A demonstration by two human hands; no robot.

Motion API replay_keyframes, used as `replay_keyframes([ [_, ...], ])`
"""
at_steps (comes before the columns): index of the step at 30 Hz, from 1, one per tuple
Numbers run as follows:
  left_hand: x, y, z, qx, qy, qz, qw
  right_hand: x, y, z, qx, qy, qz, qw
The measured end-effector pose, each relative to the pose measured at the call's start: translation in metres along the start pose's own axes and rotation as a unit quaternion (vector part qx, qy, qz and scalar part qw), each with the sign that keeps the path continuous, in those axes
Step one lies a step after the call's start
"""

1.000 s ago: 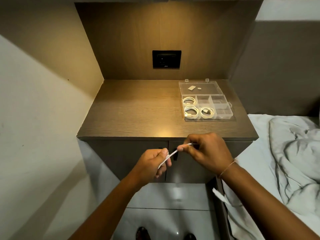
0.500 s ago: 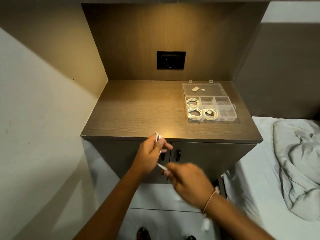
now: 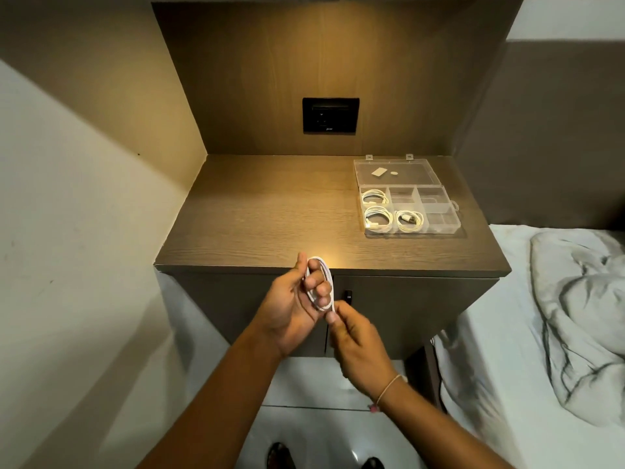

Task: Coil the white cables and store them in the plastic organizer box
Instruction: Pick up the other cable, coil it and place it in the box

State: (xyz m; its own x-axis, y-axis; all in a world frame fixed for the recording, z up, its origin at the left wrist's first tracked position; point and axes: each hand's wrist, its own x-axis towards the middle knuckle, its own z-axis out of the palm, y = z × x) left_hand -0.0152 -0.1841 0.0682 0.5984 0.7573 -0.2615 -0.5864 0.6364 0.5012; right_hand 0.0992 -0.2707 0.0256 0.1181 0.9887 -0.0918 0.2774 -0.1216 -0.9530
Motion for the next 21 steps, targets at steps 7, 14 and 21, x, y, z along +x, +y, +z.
replay_keyframes([
  [7,0.01,-0.013,-0.018,0.196,0.116,0.131,0.965,-0.002,-0.016,-0.011,-0.3,-0.064,0.0,0.952],
  [14,0.01,-0.023,-0.024,0.18,0.131,0.125,0.967,-0.002,-0.031,-0.015,-0.482,-0.113,-0.113,0.862],
  [21,-0.008,-0.035,-0.046,0.479,0.085,0.149,0.861,0.01,-0.047,-0.043,-0.461,-0.118,-0.183,0.86],
])
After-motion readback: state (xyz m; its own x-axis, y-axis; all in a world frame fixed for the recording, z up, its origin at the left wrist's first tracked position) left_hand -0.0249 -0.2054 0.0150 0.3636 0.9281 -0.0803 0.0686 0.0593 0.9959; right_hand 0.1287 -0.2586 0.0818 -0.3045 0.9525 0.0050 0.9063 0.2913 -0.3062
